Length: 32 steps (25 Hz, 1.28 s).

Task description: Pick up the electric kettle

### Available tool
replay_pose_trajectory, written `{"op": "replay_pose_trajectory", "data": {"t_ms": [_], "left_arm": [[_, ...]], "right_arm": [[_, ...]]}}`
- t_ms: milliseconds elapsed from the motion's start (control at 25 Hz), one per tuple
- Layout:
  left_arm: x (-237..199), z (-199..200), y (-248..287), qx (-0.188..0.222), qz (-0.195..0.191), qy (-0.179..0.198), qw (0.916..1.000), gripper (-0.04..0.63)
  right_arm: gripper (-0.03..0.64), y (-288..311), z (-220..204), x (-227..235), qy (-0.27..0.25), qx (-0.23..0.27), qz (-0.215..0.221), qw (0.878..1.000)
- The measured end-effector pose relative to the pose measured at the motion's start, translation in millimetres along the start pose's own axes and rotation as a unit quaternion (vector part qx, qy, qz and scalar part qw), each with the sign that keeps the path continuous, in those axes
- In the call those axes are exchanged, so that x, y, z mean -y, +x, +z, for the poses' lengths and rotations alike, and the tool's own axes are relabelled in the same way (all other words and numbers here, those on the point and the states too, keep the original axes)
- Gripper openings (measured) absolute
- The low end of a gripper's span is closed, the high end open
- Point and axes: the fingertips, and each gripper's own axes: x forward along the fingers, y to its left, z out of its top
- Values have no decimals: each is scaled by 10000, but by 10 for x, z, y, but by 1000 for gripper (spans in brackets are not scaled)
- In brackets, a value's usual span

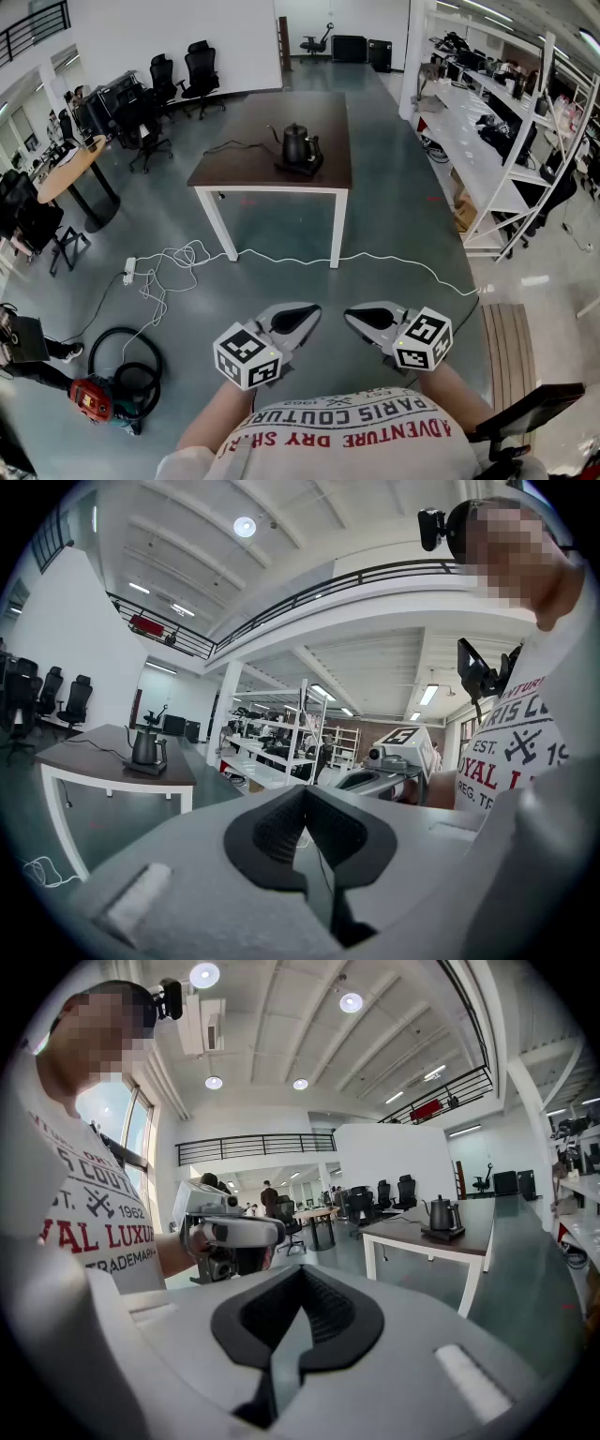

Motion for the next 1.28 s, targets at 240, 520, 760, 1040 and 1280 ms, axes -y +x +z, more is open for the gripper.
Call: {"op": "replay_pose_trajectory", "data": {"t_ms": [240,520,760,1040,1280], "left_arm": [[-48,-20,-23,-9,0,-10,10000,2],[-35,-10,-5,3,-11,-85,10000,1],[-55,-9,-41,23,-11,-163,9999,0],[-90,30,-76,112,8,-190,9998,1],[-137,-4,-67,117,43,-248,9996,0]], "right_arm": [[2,48,-16,13,-7,14,-49,10000],[2,7,-5,42,44,73,-160,9998],[2,26,-12,41,104,88,-278,9995],[3,41,58,33,215,208,-211,9993],[5,55,3,26,293,211,-125,9993]]}}
